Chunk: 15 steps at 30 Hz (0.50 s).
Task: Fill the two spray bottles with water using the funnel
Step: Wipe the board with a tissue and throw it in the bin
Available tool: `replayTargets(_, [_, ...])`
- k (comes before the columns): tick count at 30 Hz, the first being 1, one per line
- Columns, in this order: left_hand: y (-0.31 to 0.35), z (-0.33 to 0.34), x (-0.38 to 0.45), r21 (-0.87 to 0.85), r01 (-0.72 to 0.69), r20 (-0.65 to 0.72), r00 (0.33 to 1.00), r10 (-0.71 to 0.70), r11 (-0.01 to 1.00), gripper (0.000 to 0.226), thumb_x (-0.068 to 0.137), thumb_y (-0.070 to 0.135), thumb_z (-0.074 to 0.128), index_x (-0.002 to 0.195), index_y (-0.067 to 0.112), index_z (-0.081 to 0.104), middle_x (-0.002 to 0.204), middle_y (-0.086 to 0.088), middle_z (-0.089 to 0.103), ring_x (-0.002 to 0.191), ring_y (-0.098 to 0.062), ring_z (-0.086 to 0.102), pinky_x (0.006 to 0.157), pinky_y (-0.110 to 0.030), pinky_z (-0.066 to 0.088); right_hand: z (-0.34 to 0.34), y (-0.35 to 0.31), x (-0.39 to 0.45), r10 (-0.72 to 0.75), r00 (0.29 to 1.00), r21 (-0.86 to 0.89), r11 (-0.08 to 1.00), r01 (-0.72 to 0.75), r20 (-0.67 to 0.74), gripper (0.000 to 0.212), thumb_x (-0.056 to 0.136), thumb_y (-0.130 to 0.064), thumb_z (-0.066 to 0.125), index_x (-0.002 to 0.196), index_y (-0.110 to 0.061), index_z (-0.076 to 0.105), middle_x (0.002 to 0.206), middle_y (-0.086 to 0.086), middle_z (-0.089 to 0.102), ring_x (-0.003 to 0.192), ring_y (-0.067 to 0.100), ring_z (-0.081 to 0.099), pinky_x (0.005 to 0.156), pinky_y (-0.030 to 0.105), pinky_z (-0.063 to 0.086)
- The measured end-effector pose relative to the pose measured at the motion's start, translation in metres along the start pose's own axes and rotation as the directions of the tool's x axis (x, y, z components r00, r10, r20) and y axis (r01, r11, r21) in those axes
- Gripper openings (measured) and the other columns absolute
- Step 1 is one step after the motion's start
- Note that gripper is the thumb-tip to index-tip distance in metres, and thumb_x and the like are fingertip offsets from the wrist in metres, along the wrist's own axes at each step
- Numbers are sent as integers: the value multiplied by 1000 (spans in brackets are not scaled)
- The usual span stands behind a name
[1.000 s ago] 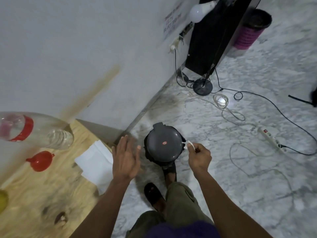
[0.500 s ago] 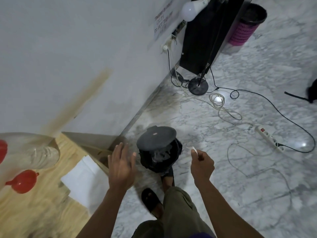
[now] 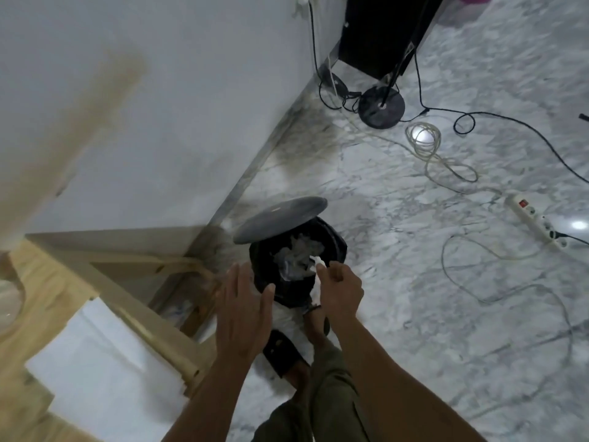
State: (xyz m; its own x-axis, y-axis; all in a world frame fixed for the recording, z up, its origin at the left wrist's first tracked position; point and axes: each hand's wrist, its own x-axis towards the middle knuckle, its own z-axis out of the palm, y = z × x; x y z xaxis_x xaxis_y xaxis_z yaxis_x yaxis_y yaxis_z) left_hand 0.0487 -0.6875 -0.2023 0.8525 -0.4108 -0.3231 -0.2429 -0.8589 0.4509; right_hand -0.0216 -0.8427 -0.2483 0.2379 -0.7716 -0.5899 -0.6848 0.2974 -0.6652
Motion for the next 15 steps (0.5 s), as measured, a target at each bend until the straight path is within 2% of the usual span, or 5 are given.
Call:
replayTargets(2, [-3, 5, 5, -10, 6, 7, 1000, -6, 1000, 79, 96, 60, 29, 151, 4, 36, 158, -20, 35, 147, -36, 31, 116, -54, 33, 5, 0, 5, 11, 999, -3, 1000, -11, 41, 47, 88, -33, 76, 126, -7, 65, 116, 9, 69, 111, 24, 63, 88, 21, 40])
replayTargets(5, [-2, 5, 9, -12, 8, -2, 1000, -8, 1000, 80, 96, 62, 27, 153, 7, 33, 159, -17, 32, 148, -32, 28, 118, -51, 30, 4, 3, 9, 21, 998, -13, 1000, -20, 66, 56, 86, -33, 78, 133, -7, 61, 130, 10, 65, 120, 23, 60, 88, 18, 39])
replayTargets(15, [14, -23, 2, -22, -16, -35, 999, 15, 1000, 70, 99, 58, 32, 153, 14, 34, 159, -14, 34, 148, -29, 30, 118, -47, 30, -19, -21, -15, -51, 997, -32, 998, 54, 66, 58, 84, -37, 79, 132, -10, 62, 127, 7, 66, 118, 21, 62, 92, 26, 46])
